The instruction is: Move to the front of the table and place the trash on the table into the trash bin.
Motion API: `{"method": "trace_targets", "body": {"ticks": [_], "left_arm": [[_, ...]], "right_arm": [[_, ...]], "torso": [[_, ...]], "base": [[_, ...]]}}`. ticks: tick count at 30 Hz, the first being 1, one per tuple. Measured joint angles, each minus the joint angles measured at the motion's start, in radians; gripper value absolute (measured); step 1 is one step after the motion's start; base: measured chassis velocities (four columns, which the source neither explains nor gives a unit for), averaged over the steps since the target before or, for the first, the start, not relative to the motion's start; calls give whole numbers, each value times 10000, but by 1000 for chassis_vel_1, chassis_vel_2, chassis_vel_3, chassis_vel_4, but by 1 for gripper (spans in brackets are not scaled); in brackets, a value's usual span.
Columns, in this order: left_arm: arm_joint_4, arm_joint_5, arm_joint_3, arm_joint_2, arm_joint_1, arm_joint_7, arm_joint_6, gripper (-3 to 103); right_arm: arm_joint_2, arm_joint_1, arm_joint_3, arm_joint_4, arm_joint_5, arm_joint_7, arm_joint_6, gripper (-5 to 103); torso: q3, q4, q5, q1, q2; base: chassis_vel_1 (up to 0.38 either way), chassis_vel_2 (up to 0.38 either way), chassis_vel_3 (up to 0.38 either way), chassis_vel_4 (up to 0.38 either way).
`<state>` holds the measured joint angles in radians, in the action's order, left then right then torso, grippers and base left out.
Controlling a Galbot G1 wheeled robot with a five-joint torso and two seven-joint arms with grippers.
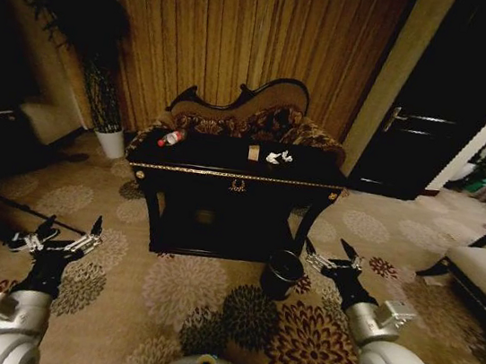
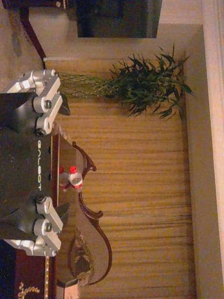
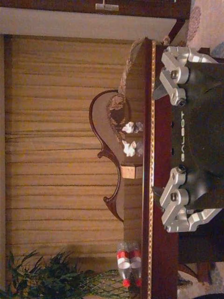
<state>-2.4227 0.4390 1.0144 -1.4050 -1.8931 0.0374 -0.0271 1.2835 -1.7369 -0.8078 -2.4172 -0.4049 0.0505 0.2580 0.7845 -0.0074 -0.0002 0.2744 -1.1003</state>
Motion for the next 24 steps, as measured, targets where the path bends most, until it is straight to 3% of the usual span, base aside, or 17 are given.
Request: {"method": "trace_targets", "body": {"ticks": [24], "left_arm": [[8,-1,-6,-18,2,18,27,100]], "right_arm": [[2,47,66,83,-10,1,-82,100]], "torso": [[1,-2,2,3,2]], "base": [[-192,184,187,-192]]}}
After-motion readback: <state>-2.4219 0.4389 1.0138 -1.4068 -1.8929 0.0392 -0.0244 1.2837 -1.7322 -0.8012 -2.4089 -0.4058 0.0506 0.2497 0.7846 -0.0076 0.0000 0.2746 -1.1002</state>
